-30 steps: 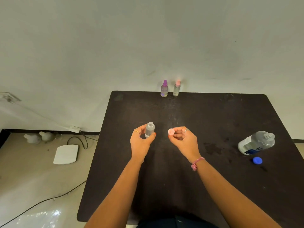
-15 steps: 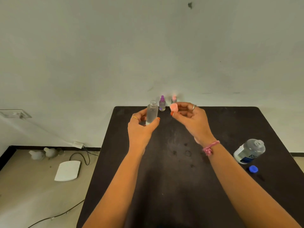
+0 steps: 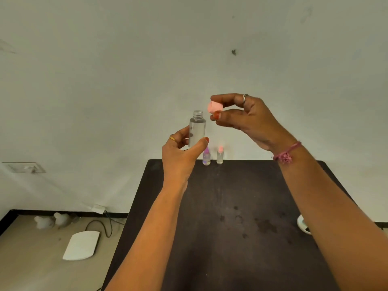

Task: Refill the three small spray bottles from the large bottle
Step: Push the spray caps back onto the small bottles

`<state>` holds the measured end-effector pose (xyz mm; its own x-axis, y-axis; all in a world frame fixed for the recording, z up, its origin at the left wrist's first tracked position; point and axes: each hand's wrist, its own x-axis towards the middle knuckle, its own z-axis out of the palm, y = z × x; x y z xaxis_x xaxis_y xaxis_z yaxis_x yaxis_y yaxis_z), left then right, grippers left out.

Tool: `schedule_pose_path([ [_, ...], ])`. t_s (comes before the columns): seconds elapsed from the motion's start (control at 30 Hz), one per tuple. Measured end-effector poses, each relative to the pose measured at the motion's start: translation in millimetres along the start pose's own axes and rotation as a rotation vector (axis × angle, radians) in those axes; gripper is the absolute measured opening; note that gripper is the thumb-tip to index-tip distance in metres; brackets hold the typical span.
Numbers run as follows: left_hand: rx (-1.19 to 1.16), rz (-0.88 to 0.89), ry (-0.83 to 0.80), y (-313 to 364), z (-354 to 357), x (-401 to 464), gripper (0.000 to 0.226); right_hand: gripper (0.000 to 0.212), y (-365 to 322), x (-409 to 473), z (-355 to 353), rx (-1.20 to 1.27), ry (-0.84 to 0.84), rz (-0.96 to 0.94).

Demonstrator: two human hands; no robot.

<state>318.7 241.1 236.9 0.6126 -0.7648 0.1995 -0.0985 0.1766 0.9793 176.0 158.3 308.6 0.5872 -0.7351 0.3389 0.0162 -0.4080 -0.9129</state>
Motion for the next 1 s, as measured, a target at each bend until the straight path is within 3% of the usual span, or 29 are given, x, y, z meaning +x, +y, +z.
schedule_pose_path([
  [0.2, -0.027, 0.052, -0.01, 20.0, 1.5, 3.6, 0.044, 0.034, -31.0, 18.4, -5.7, -0.153, -0.001, -0.059],
  [0.7, -0.053, 0.056, -0.025, 39.9, 0.6, 14.5, 0.041, 0.034, -74.4, 41.0, -8.0, -0.445, -0.206, -0.116],
  [0.87, -0.048, 0.051, -0.031, 41.2, 2.2, 15.7, 0.043, 0.029, -82.3, 48.8, -3.8, -0.553, -0.157, -0.129],
  [1.0, -0.072, 0.037, -0.035, 40.2, 3.7, 16.4, 0.04, 0.046, -82.1, 52.5, 1.6, -0.648, -0.114, -0.106],
])
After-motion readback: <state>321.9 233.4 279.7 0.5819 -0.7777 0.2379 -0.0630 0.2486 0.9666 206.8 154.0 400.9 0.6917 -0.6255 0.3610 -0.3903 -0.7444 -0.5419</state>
